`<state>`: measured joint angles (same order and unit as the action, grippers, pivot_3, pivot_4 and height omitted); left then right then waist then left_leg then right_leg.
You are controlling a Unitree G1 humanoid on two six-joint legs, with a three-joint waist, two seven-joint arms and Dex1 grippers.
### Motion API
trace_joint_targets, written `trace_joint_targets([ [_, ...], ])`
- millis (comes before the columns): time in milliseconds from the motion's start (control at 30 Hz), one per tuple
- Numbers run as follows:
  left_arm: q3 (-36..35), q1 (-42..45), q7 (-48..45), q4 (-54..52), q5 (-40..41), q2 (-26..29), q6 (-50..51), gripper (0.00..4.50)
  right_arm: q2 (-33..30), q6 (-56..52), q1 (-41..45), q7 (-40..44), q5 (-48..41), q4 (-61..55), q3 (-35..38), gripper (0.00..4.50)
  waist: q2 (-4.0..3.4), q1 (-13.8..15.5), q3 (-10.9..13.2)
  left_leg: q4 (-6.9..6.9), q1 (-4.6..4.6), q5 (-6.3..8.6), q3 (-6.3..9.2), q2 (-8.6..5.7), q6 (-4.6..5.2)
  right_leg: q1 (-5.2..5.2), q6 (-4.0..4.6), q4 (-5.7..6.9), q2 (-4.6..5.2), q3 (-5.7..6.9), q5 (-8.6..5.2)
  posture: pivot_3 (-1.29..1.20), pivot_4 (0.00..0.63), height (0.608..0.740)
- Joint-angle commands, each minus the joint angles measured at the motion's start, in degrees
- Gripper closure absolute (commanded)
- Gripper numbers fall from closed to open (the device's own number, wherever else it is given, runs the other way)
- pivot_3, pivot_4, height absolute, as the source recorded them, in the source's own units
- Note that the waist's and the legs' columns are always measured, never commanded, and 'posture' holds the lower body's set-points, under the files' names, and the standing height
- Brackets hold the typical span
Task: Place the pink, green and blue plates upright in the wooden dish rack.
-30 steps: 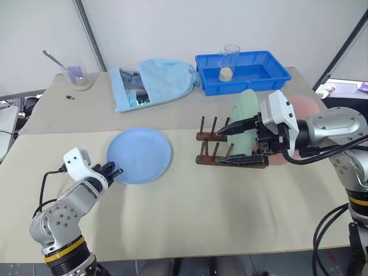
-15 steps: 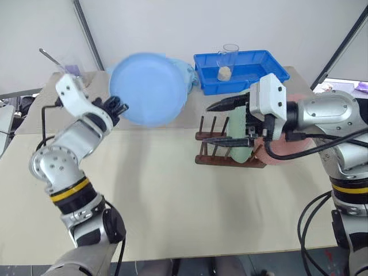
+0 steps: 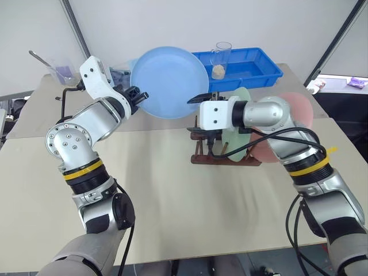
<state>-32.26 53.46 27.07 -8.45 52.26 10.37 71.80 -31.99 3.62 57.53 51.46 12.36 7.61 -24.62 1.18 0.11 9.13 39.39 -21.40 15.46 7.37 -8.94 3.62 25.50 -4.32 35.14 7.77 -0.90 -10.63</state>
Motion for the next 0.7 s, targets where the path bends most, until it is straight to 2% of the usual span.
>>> trace_joint_targets([
  [33,-1.0,1.6,0.8,-1.8,2.0,0.0,1.1,4.49,1.2,5.2,2.9,-2.7,3.9,2.4,-0.1,1.08,0.00,-0.2,0.0,0.01,0.00,0.00,0.00,0.00,0.00,0.00,0.00,0.01,-0.01,0.00,0.00,0.00,0.150,0.740],
  [100,-1.5,1.4,1.2,-2.0,2.5,0.2,1.8,4.50,2.2,6.9,3.6,-3.9,5.8,4.2,-0.5,1.64,0.00,-0.2,0.0,0.02,0.00,0.00,0.00,0.00,0.00,0.00,0.00,0.01,-0.02,0.00,0.00,0.00,0.150,0.740],
  [267,-2.7,1.2,2.5,-2.5,3.7,0.3,3.1,4.50,3.7,10.1,4.2,-6.2,9.3,7.1,-0.9,3.44,0.00,-0.4,0.0,0.06,0.00,0.00,0.00,0.00,0.00,-0.01,0.00,0.02,-0.04,0.00,0.00,0.00,0.150,0.740],
  [367,-3.1,0.9,2.4,-2.4,4.2,0.9,4.1,4.50,4.5,11.6,4.2,-6.9,10.3,7.8,-0.7,4.38,0.00,-0.8,0.0,0.09,0.00,0.00,0.00,0.04,-0.01,-0.01,0.01,0.02,-0.10,-0.01,0.00,0.00,0.150,0.740],
  [500,-2.7,-0.6,-3.1,-1.8,5.9,4.5,5.5,4.50,5.1,12.9,4.0,-7.5,10.4,7.9,0.2,4.48,0.00,-1.0,0.0,0.13,0.00,0.03,0.00,0.17,-0.07,0.01,0.06,0.06,-0.23,-0.02,0.04,0.00,0.150,0.740],
  [600,-1.3,-4.0,-19.1,0.1,6.6,15.0,2.6,3.46,5.9,13.2,3.5,-7.6,8.3,7.0,1.8,4.50,0.00,-1.4,0.0,0.13,0.00,0.09,-0.01,0.30,-0.17,0.19,0.21,0.20,-0.38,-0.01,0.12,0.00,0.150,0.740],
  [667,-0.9,-5.3,-29.4,3.4,5.7,21.6,-1.3,2.60,6.5,13.2,3.2,-7.4,6.1,6.3,2.9,4.50,0.00,-2.2,0.0,0.15,-0.03,0.12,-0.01,0.30,-0.23,0.52,0.36,0.66,-0.40,0.02,0.21,0.00,0.150,0.740],
  [700,-0.6,-5.8,-34.0,5.2,5.0,24.5,-3.5,2.03,7.0,12.7,3.0,-7.0,4.7,5.9,3.6,4.50,-0.01,-2.4,0.0,0.18,-0.12,0.13,-0.02,0.31,-0.24,0.68,0.38,0.78,-0.40,0.03,0.21,0.00,0.150,0.740],
])
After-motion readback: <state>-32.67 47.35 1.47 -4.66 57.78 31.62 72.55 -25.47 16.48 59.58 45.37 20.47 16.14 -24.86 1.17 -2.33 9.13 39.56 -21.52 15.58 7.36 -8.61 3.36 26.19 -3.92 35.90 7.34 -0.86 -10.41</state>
